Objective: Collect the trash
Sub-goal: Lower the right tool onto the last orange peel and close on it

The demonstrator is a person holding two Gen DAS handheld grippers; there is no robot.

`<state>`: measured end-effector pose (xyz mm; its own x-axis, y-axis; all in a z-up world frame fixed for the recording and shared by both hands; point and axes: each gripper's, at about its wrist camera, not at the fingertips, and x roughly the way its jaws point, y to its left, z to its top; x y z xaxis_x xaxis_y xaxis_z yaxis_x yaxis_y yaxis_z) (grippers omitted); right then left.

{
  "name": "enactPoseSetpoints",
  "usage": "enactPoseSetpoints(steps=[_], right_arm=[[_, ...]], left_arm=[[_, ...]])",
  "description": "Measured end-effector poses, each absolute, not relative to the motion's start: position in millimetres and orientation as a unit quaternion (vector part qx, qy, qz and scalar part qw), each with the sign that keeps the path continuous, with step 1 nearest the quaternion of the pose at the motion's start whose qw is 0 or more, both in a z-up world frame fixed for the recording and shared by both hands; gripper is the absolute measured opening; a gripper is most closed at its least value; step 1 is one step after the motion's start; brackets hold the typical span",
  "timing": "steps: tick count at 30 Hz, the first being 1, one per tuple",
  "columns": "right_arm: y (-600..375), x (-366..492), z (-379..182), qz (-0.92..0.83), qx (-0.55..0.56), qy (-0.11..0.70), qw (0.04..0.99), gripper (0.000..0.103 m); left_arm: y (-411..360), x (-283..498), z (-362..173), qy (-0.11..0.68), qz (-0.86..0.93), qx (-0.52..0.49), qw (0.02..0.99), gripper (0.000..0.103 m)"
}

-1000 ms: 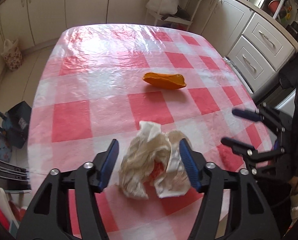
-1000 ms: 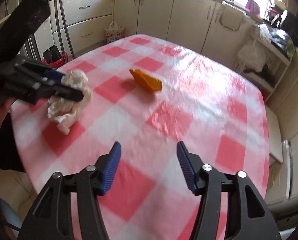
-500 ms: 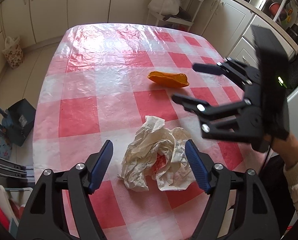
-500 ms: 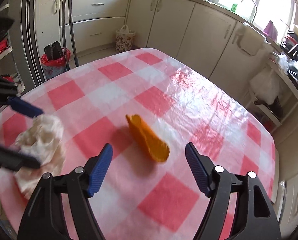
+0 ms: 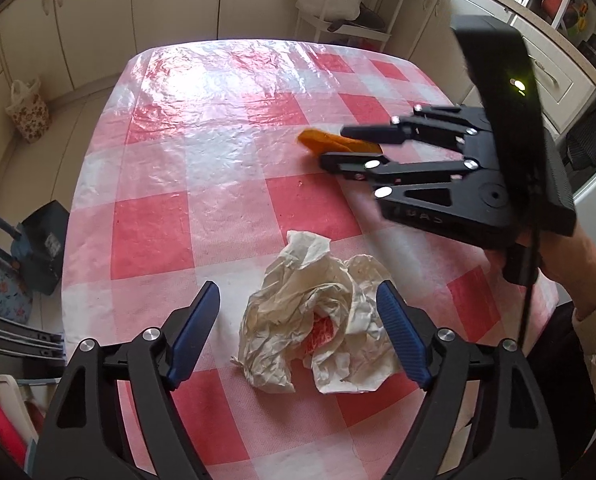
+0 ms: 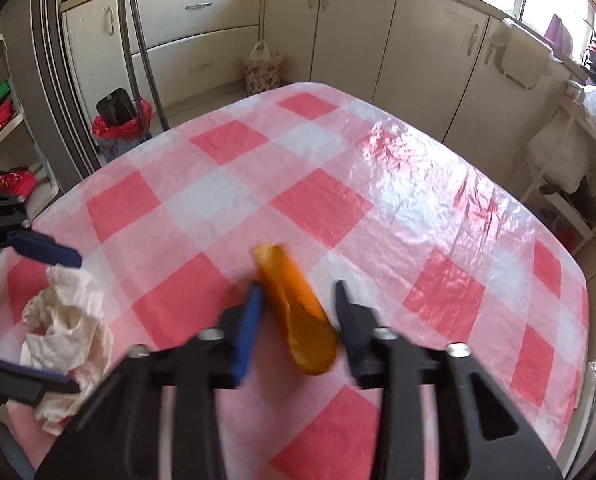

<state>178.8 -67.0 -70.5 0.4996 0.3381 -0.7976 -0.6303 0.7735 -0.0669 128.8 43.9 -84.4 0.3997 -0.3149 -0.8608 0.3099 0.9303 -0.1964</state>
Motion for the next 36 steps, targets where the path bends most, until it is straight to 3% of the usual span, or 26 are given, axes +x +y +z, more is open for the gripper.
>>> enactPoseSetpoints(steps=[5, 17, 18, 20, 22, 26, 36], right_arm=[[-86.4, 156.1, -68.7, 0.278, -0.177, 0.426, 0.842, 0.022], [-158.0, 76.1, -65.2, 0.203, -0.163, 0.463, 0.847, 0.021], [-164.9, 71.5, -65.2, 0.196, -0.152, 0.466, 0.849, 0.022], [-177.1, 61.3, -64.8, 0.186, -0.131, 0.468, 0.854, 0.04], [-182.1, 52.1, -63.6, 0.186, -0.12, 0.464, 0.858, 0.046], [-181.2, 43.1, -66.0, 0.184, -0.113, 0.459, 0.862, 0.052], [-178.0, 61.2, -64.0, 0.178, -0.069, 0.442, 0.876, 0.054]], left_arm=[[36.6, 129.3, -87.5, 0.517, -0.189, 0.004, 0.835, 0.078], [-14.8, 123.4, -91.2, 0.509, -0.226, 0.033, 0.83, 0.079], [-20.4, 122.9, -90.5, 0.509, -0.227, 0.038, 0.83, 0.079], [-27.3, 119.5, -87.5, 0.509, -0.226, 0.047, 0.829, 0.079], [-30.5, 115.5, -83.0, 0.501, -0.222, 0.056, 0.835, 0.082], [-35.0, 107.5, -79.3, 0.486, -0.205, 0.091, 0.845, 0.087], [-36.4, 110.9, -83.0, 0.484, -0.205, 0.09, 0.846, 0.088]])
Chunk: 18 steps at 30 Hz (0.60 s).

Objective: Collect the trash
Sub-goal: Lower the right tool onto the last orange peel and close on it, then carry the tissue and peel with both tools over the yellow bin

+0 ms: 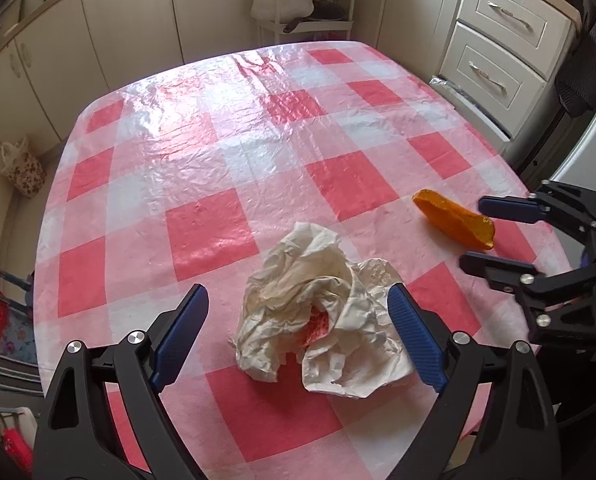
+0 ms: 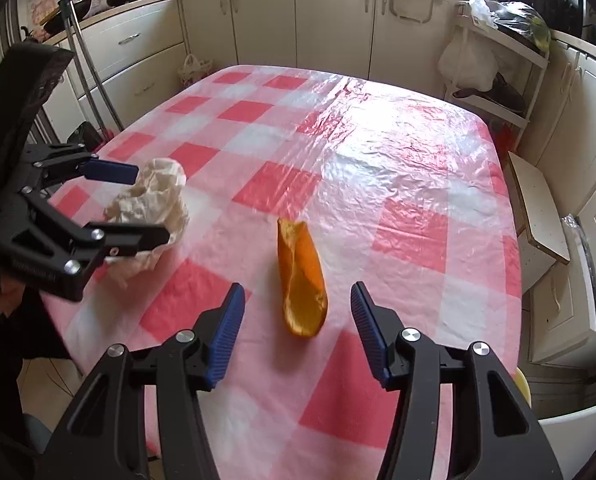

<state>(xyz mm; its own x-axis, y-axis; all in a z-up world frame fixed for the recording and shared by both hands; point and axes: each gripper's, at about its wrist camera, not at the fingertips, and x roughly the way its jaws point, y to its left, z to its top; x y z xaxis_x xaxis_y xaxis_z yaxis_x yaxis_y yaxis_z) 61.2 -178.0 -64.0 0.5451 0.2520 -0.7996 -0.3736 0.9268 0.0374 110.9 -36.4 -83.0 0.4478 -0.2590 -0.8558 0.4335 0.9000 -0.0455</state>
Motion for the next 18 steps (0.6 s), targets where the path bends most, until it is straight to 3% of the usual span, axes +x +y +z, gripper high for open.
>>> enactPoseSetpoints(steps=[6, 10, 11, 13, 18], right_arm=[[-174.1, 67.1, -67.9, 0.178, -0.068, 0.442, 0.877, 0.053], [-174.0, 68.4, -69.0, 0.18, -0.071, 0.441, 0.876, 0.037], [-174.0, 68.2, -69.1, 0.182, -0.072, 0.442, 0.876, 0.025], [-173.7, 67.1, -68.5, 0.184, -0.076, 0.44, 0.875, 0.021], [-172.5, 62.9, -68.2, 0.191, -0.082, 0.442, 0.873, 0.021]], left_arm=[[-40.5, 112.4, -83.9, 0.482, -0.207, 0.095, 0.846, 0.088], [-41.7, 113.9, -84.6, 0.482, -0.214, 0.091, 0.845, 0.086], [-41.8, 113.6, -84.2, 0.479, -0.219, 0.086, 0.846, 0.083], [-42.3, 113.2, -83.9, 0.479, -0.23, 0.077, 0.844, 0.059], [-40.0, 113.7, -82.0, 0.48, -0.233, 0.065, 0.843, 0.056]])
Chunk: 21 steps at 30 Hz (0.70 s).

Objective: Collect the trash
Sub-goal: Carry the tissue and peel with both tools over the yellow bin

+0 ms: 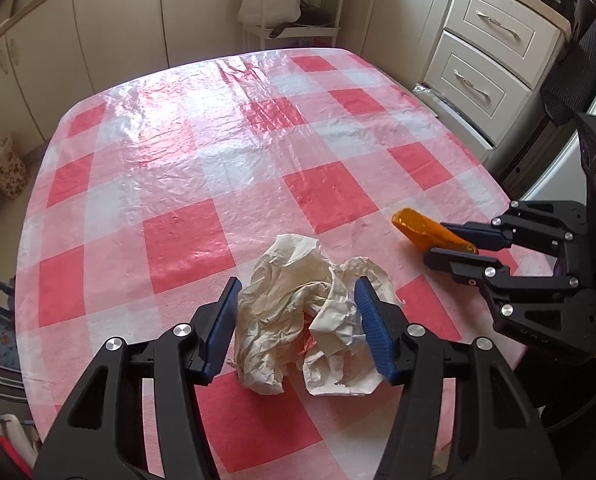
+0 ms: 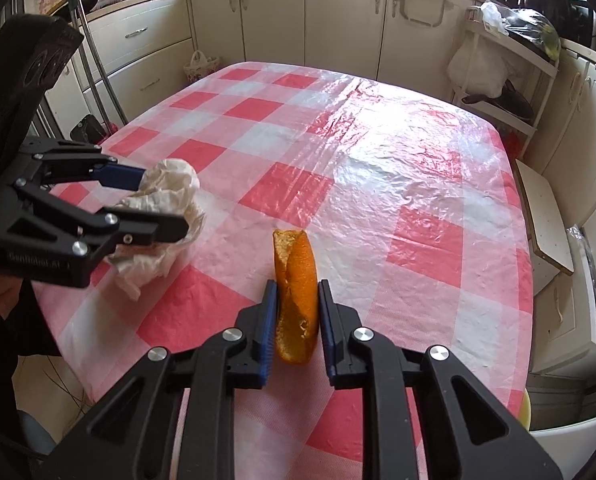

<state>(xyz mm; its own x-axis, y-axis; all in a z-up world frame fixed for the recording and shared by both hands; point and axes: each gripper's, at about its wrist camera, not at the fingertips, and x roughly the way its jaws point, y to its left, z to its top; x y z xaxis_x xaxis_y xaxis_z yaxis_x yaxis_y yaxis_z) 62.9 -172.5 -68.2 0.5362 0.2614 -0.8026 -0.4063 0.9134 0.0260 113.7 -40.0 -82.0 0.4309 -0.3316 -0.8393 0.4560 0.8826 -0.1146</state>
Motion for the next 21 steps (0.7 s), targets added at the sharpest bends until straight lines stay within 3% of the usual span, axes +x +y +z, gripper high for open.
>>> enactPoseSetpoints(steps=[2, 3, 6, 8, 9, 21], right_arm=[[-173.2, 62.8, -68.8, 0.188, -0.081, 0.441, 0.874, 0.035], [-174.0, 62.8, -68.4, 0.188, -0.077, 0.439, 0.875, 0.036], [-174.1, 64.6, -68.3, 0.19, -0.073, 0.439, 0.875, 0.035], [-172.8, 64.9, -69.6, 0.192, -0.076, 0.442, 0.873, 0.022], [-172.4, 64.7, -69.3, 0.192, -0.079, 0.442, 0.873, 0.021], [-203.7, 39.8, -45.7, 0.166, -0.074, 0.412, 0.893, 0.017]], left_arm=[[-38.9, 114.2, -82.2, 0.48, -0.225, 0.069, 0.845, 0.064], [-38.4, 114.7, -83.1, 0.48, -0.217, 0.073, 0.847, 0.07], [-38.2, 116.9, -87.2, 0.485, -0.215, 0.071, 0.845, 0.071], [-39.9, 116.8, -88.4, 0.484, -0.224, 0.067, 0.843, 0.057], [-42.5, 116.9, -89.4, 0.487, -0.23, 0.068, 0.84, 0.047], [-68.6, 102.5, -49.8, 0.409, -0.258, 0.054, 0.874, 0.044]])
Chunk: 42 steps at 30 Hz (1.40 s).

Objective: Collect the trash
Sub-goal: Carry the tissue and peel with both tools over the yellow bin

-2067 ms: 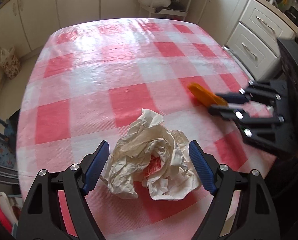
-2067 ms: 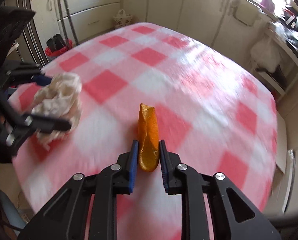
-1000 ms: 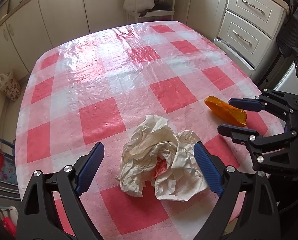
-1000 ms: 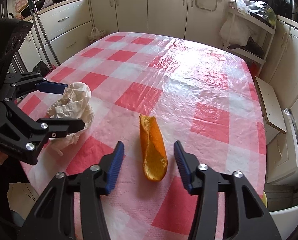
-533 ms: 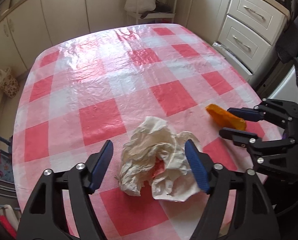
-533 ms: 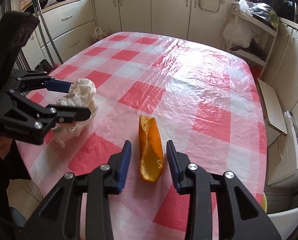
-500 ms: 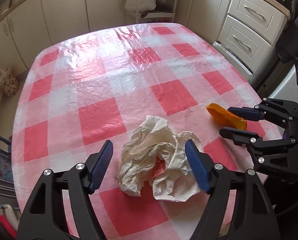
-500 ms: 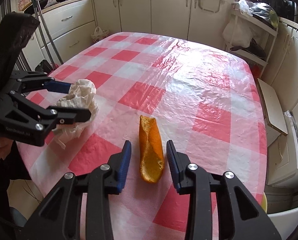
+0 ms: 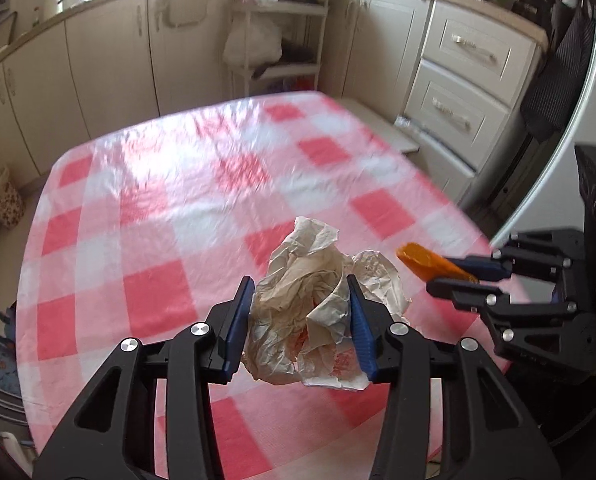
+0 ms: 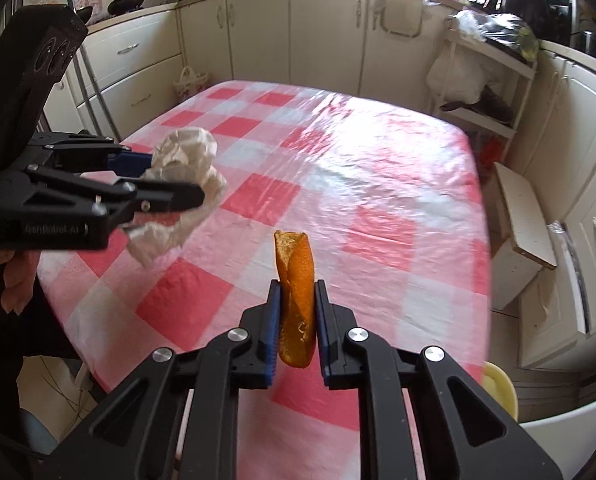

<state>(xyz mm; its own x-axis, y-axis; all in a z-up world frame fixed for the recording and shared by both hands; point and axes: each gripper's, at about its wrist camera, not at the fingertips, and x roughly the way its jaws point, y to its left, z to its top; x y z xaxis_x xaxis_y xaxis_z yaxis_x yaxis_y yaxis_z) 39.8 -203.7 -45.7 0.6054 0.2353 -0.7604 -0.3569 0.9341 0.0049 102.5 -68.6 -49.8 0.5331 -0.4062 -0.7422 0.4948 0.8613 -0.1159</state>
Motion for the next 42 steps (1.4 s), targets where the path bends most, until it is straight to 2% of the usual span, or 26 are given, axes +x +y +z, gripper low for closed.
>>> enactPoseSetpoints(steps=[13, 24, 42], right_arm=[[-264.6, 14.1, -19.8, 0.133, -0.064, 0.393, 0.908, 0.017], [-295.2, 4.8, -24.1, 0.111, -0.035, 0.383, 0.916, 0.017], [-368.3, -9.4, -21.7, 0.033, 0.018, 0.393, 0.919, 0.017]], left_arm=[[-124.2, 78.6, -17.6, 0.358, -0.298, 0.027, 0.885, 0.044], [-170.8, 76.0, -34.6, 0.377, -0.314, 0.011, 0.871, 0.044], [-247.6, 78.9, -31.2, 0.378, -0.349, 0.025, 0.857, 0.044]])
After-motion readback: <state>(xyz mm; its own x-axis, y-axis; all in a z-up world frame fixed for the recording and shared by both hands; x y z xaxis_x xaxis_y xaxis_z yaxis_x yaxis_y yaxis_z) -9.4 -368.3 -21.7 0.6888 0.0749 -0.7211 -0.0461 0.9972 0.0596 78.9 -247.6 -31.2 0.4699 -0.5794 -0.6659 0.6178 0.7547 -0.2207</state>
